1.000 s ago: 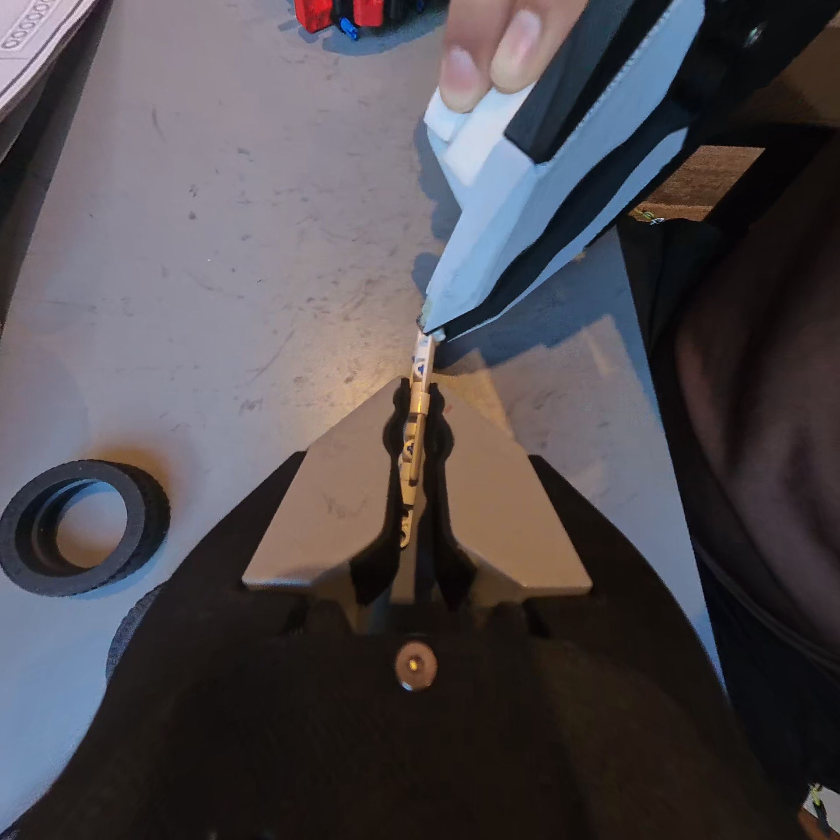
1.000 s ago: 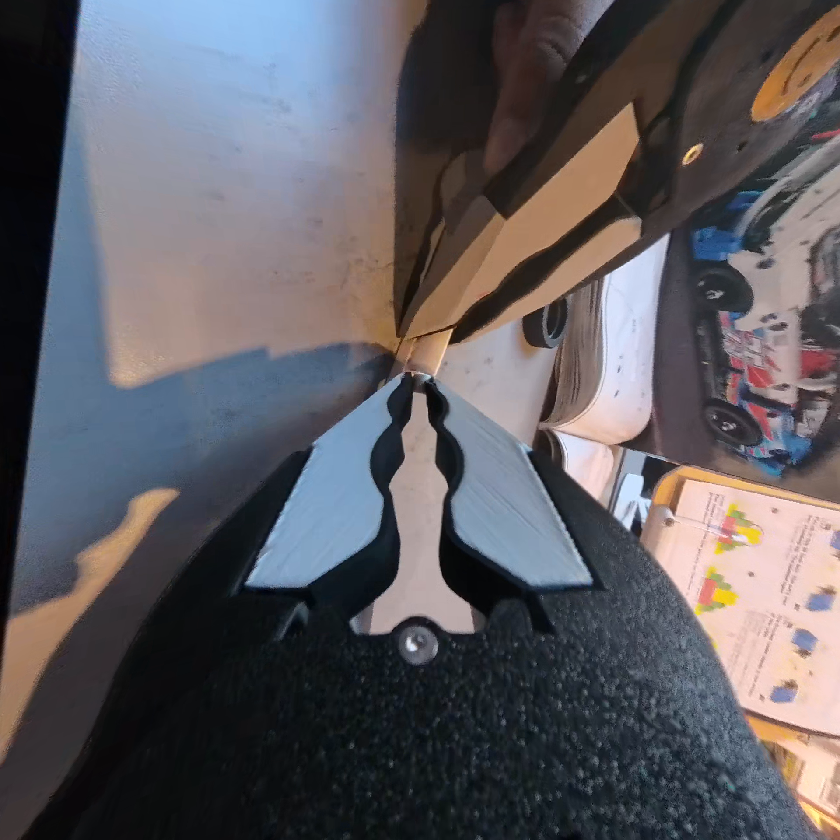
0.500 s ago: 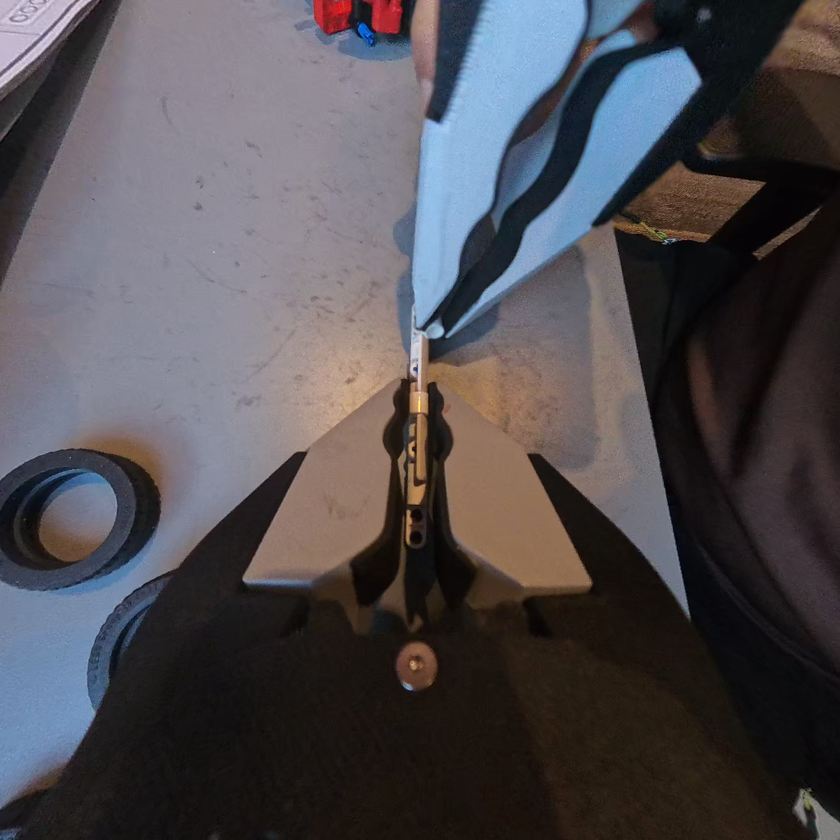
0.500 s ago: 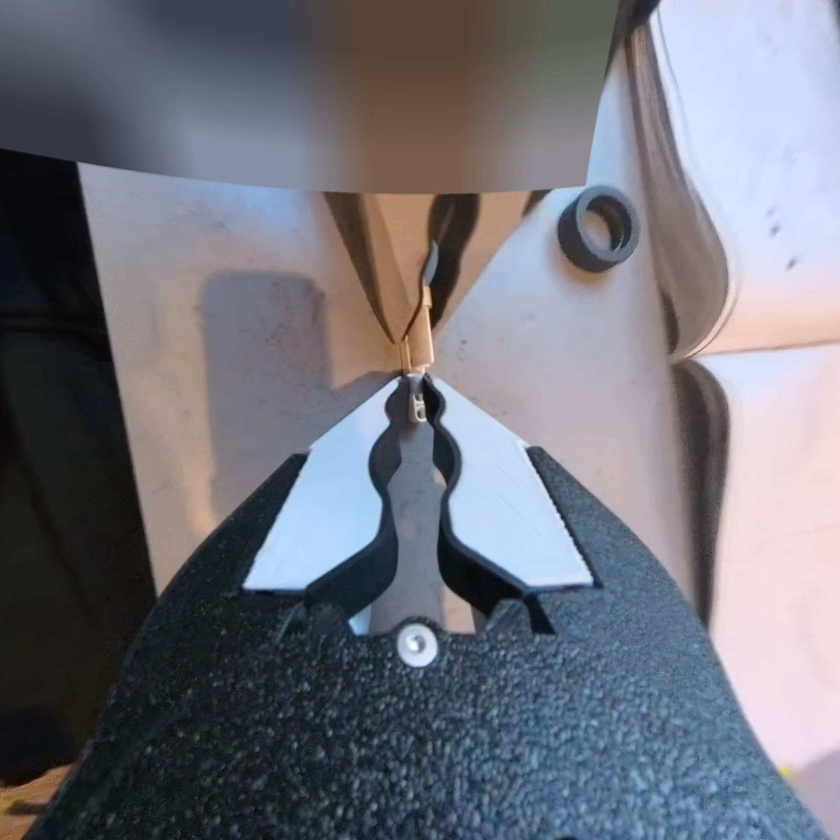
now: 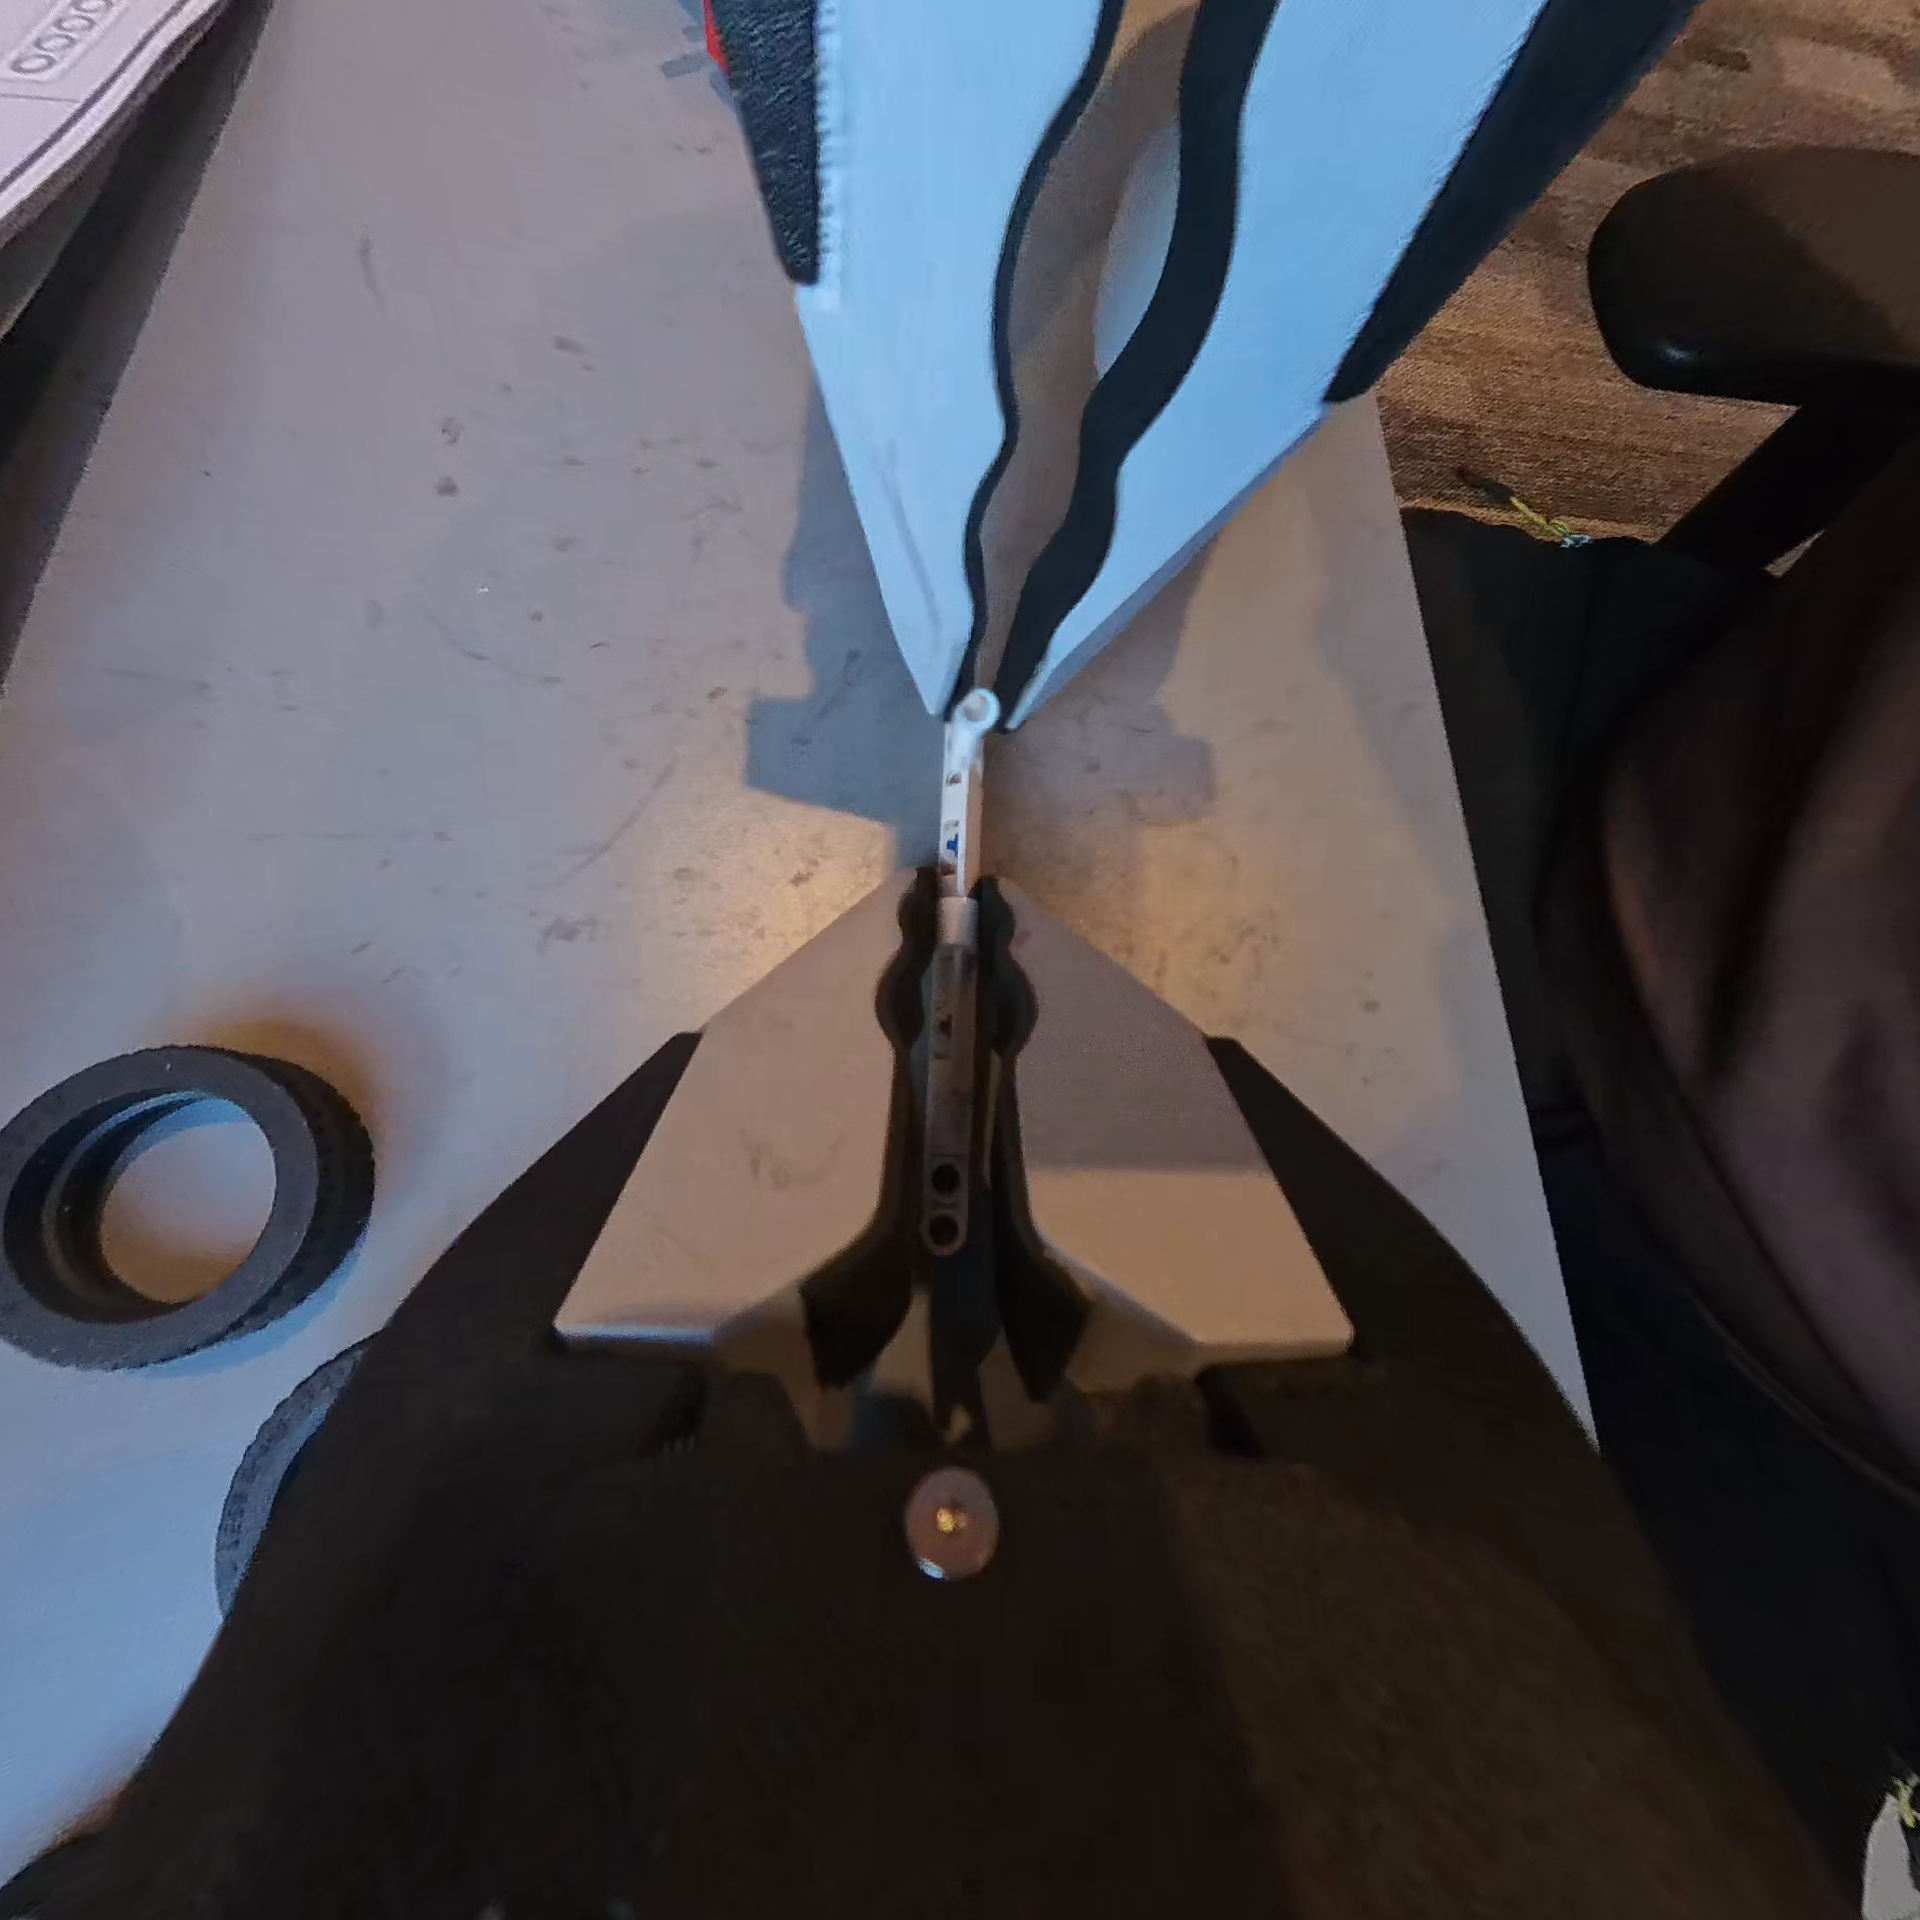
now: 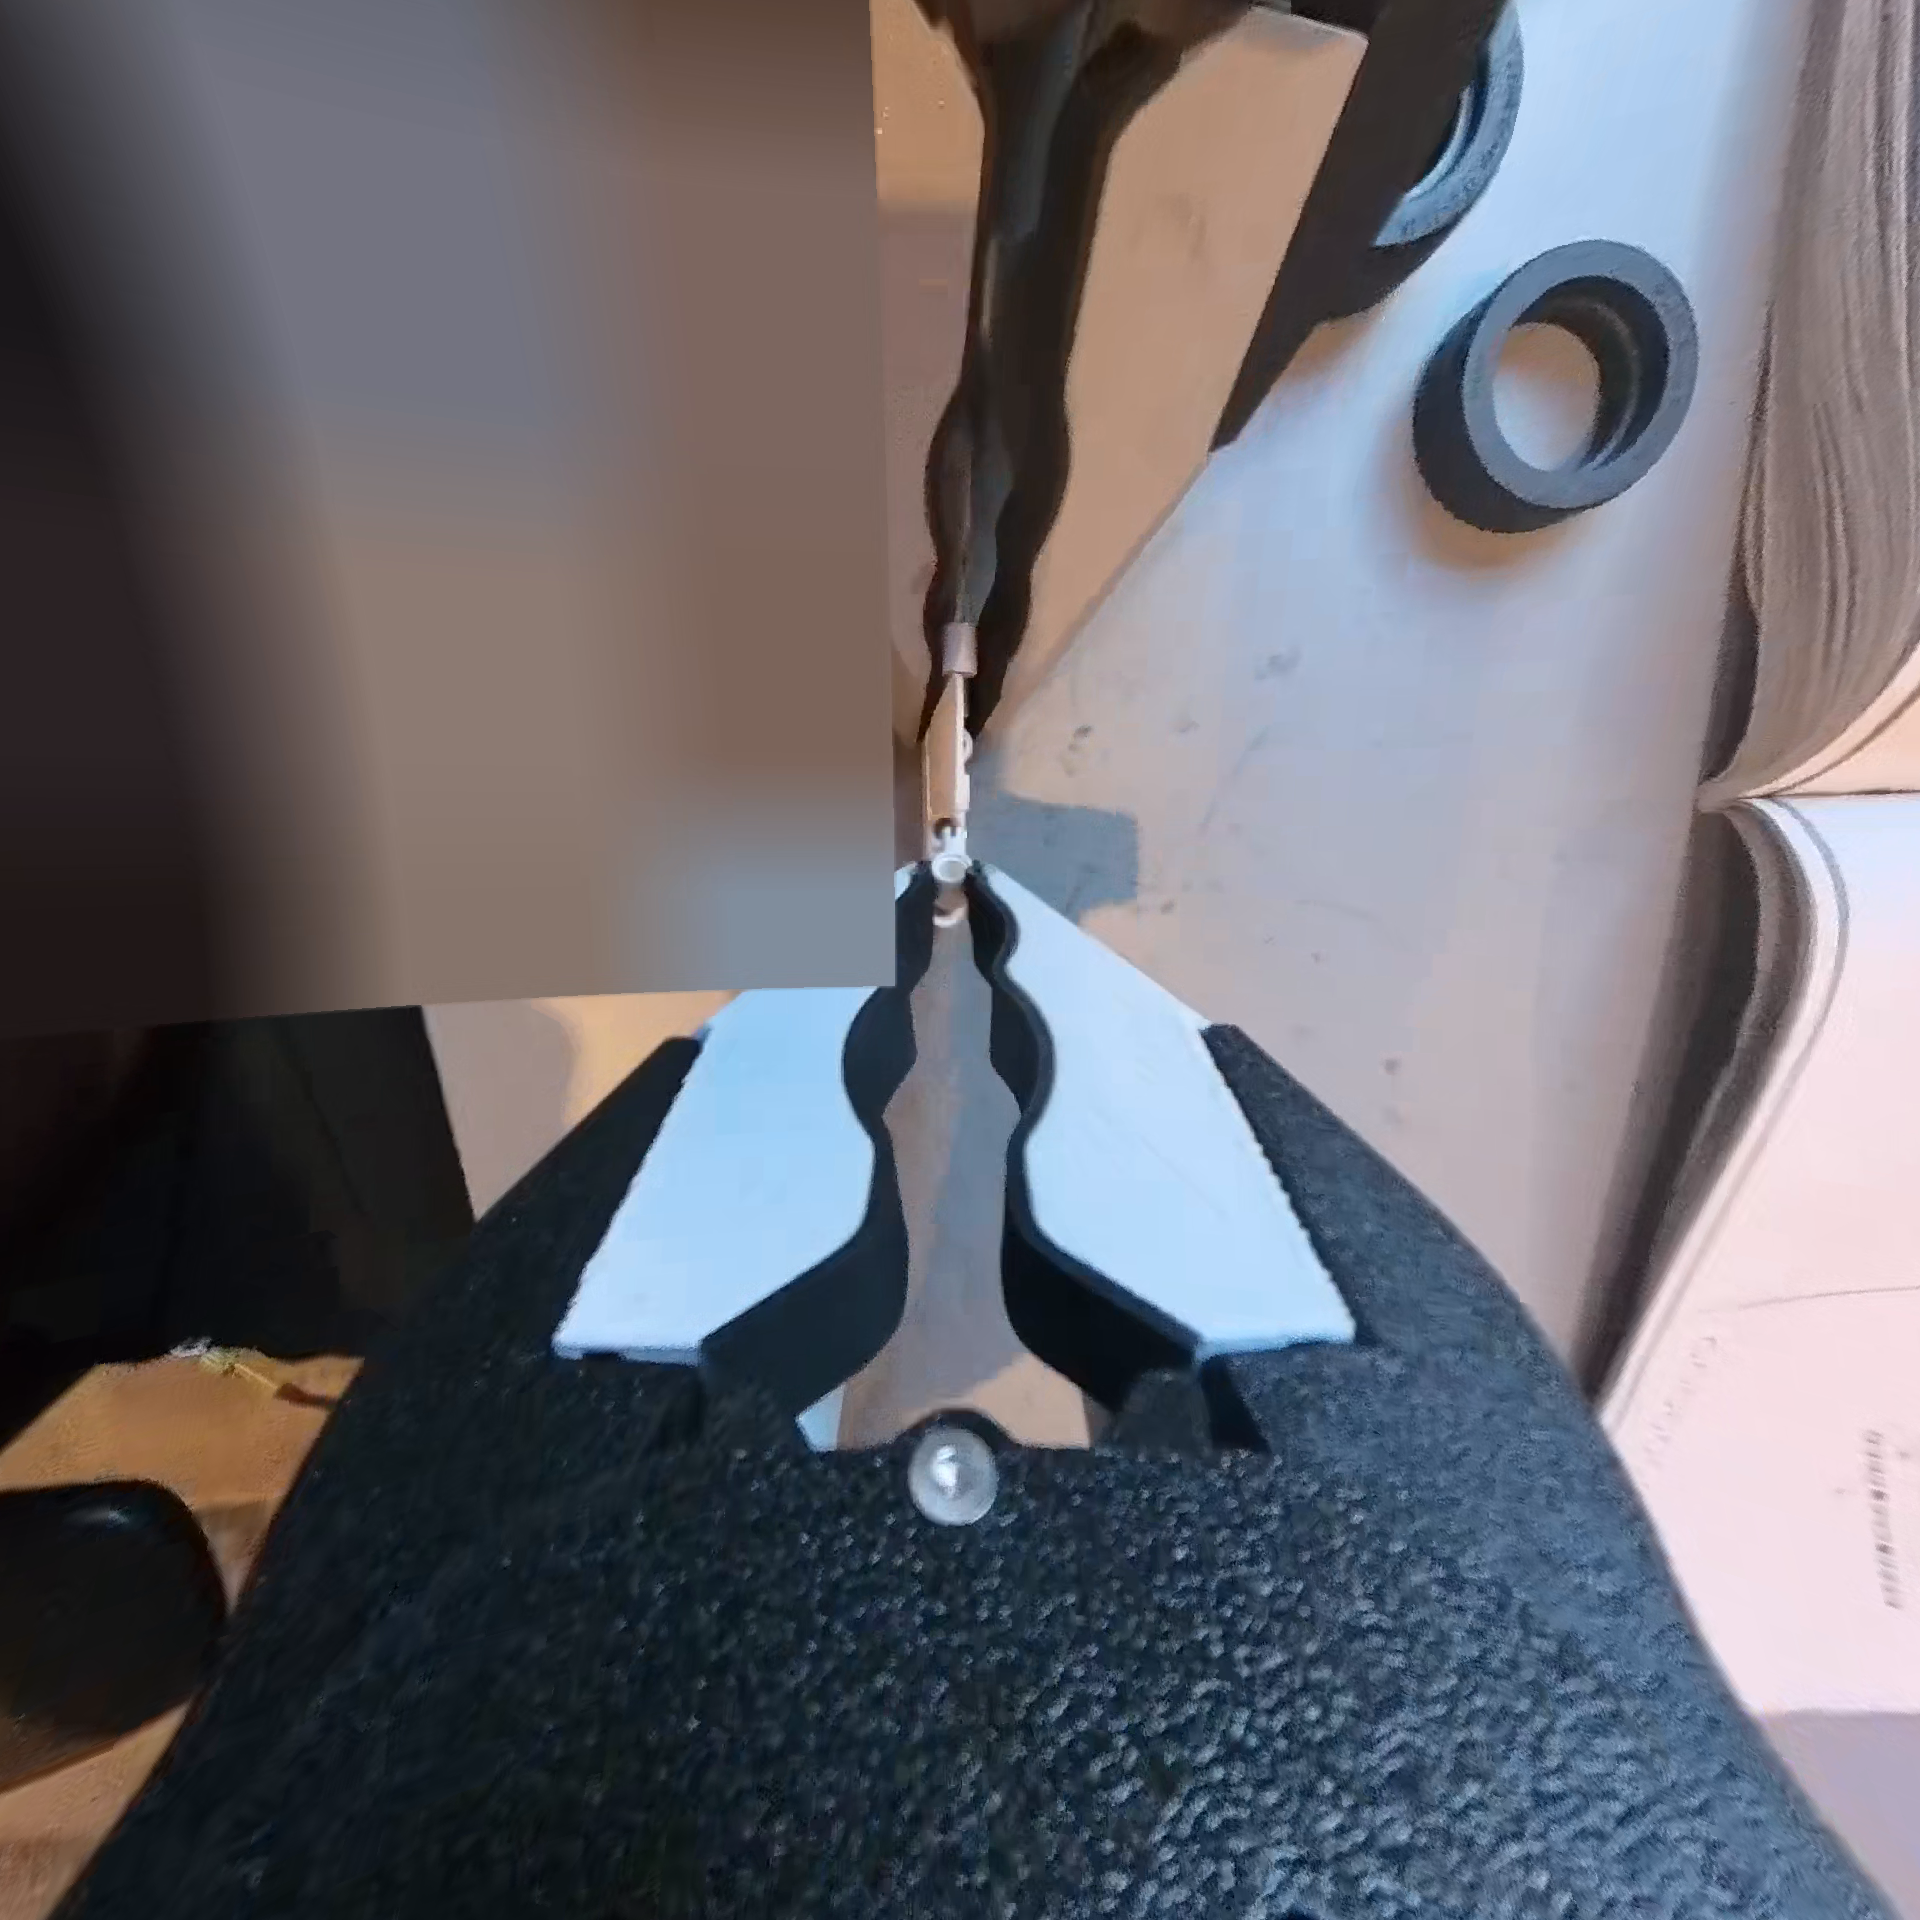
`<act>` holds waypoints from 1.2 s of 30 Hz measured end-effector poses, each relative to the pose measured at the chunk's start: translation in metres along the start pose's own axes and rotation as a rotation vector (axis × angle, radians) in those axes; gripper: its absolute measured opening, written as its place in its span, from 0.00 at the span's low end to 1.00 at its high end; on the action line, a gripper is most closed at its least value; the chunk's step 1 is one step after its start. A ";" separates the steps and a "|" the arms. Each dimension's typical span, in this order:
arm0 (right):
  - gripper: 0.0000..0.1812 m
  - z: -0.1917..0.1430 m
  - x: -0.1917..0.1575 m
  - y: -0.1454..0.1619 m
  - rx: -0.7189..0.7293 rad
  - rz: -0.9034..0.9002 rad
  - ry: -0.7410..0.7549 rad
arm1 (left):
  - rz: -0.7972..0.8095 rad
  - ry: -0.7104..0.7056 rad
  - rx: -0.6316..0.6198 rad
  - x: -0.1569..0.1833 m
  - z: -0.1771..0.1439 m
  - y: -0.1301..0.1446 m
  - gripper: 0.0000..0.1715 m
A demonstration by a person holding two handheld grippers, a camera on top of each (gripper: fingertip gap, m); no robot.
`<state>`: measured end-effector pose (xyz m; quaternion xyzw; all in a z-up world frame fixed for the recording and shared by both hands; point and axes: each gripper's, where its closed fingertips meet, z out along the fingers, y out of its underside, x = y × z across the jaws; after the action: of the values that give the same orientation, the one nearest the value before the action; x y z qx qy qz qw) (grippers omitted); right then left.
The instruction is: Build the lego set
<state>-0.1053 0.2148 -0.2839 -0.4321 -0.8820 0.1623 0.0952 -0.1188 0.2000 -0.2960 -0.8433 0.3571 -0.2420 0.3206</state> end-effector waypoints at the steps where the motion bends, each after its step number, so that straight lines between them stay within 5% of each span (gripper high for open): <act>1: 0.04 0.001 0.002 0.002 -0.039 -0.014 0.003 | 0.002 -0.001 0.000 0.000 0.000 0.000 0.03; 9: 0.04 0.004 0.002 0.000 -0.156 -0.049 -0.012 | -0.010 -0.011 0.005 -0.002 -0.001 0.000 0.03; 18: 0.04 0.006 0.008 0.000 -0.168 0.126 -0.062 | -0.090 0.000 0.017 -0.009 -0.003 -0.001 0.03; 25: 0.04 -0.002 0.005 -0.005 0.107 0.405 -0.161 | -0.025 -0.042 0.013 -0.006 -0.002 -0.001 0.02; 31: 0.04 -0.009 0.005 -0.007 0.329 0.437 -0.028 | 0.027 -0.048 0.022 -0.002 -0.005 -0.001 0.14; 36: 0.04 -0.003 0.020 0.020 0.310 0.421 0.194 | 0.079 -0.072 0.001 -0.006 -0.019 0.009 0.19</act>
<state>-0.1015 0.2431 -0.2878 -0.5998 -0.7241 0.2695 0.2083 -0.1389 0.1929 -0.2911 -0.8366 0.3780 -0.1989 0.3430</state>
